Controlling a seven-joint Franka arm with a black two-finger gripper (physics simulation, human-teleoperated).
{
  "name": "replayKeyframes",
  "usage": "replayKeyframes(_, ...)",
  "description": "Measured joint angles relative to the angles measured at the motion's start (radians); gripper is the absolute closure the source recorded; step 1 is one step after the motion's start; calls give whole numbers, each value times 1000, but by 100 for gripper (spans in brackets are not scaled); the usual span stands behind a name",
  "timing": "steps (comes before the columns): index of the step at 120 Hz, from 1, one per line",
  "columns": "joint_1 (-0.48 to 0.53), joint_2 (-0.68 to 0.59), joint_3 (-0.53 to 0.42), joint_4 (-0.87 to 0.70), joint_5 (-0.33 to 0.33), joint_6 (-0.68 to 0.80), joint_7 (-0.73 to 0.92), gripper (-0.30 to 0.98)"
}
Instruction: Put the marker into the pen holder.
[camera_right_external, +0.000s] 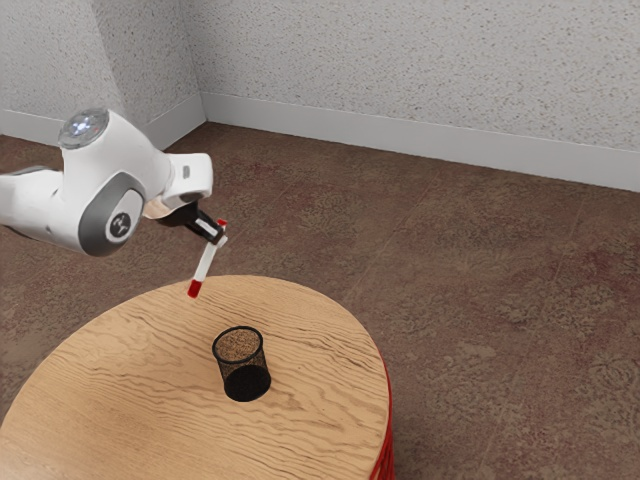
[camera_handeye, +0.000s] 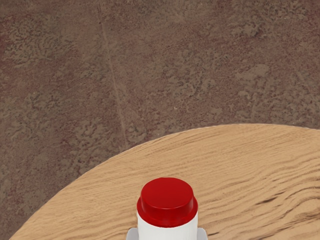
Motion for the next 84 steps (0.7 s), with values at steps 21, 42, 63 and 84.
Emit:
replayKeyframes(21, -1, -14, -11, -17, -18, 77, 8, 74)
replayKeyframes(42, 0, -35, -50, -44, -24, 110, 16, 74)
replayKeyframes(63, -1, -75, -73, -96, -27, 122, 23, 73)
replayKeyframes(84, -1, -127, -121, -149, -40, 124, 29, 73)
